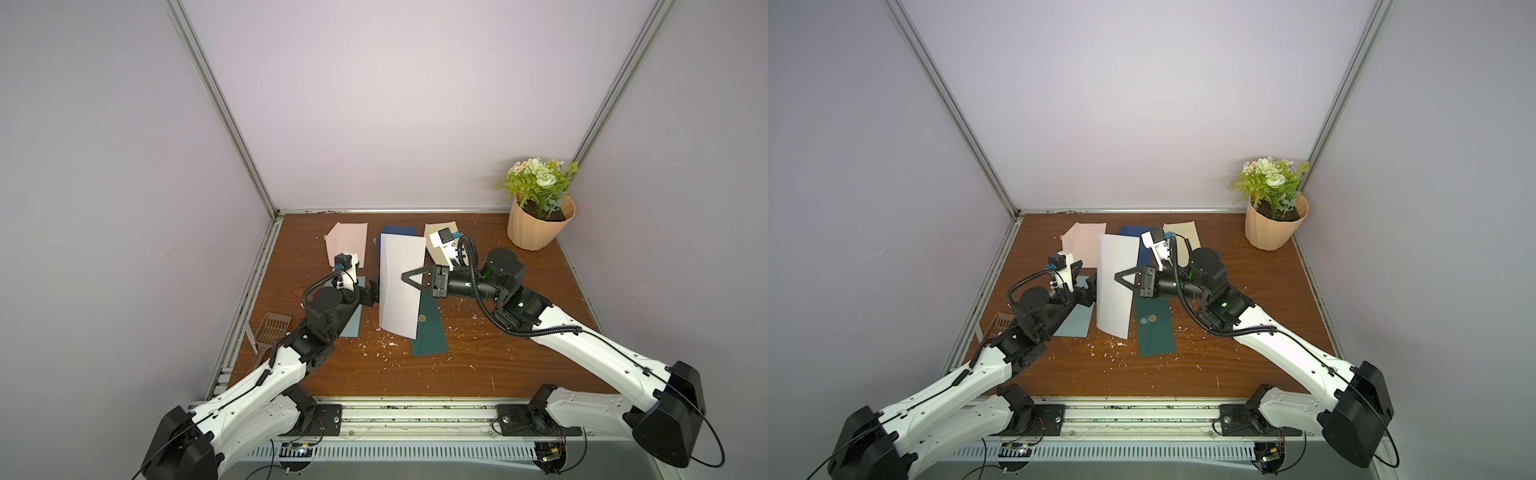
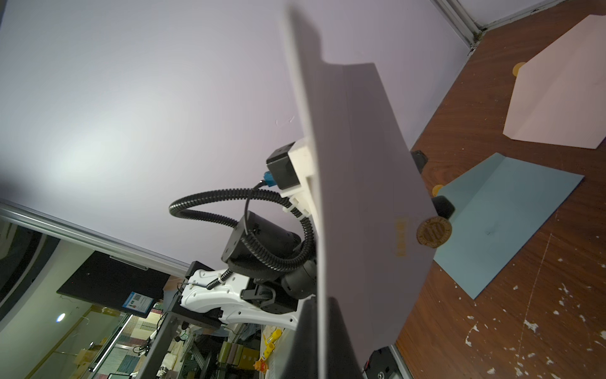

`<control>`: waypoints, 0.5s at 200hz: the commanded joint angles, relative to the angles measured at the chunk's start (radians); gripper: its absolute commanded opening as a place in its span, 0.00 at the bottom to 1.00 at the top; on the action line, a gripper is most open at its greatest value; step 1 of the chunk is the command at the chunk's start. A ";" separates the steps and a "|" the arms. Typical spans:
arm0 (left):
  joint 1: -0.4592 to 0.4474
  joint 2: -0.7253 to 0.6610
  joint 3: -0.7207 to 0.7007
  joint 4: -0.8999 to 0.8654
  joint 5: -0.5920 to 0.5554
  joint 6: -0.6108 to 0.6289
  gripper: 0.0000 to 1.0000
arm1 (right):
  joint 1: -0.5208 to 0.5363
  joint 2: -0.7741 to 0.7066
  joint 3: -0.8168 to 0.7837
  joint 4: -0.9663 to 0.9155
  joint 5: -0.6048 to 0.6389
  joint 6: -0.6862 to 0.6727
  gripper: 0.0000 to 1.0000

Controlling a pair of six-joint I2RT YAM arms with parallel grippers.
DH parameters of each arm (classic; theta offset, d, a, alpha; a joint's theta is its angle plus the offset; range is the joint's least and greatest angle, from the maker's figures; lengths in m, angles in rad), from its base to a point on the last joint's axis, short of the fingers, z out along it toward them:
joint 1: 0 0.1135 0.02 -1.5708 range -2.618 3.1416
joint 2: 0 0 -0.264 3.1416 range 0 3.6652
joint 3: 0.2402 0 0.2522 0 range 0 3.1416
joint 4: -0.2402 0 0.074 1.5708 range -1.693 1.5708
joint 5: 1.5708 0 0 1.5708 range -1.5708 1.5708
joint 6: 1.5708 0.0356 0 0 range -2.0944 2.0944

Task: Open the envelope
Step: Open the envelope flap on the envelope.

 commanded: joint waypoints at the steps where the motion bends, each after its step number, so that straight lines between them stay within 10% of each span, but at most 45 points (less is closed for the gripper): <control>1: 0.012 -0.060 0.002 -0.022 -0.044 -0.017 0.82 | -0.013 -0.019 0.036 -0.054 0.032 -0.058 0.00; 100: 0.016 -0.195 -0.022 -0.180 -0.114 -0.056 0.84 | -0.067 0.007 0.023 -0.080 0.025 -0.076 0.00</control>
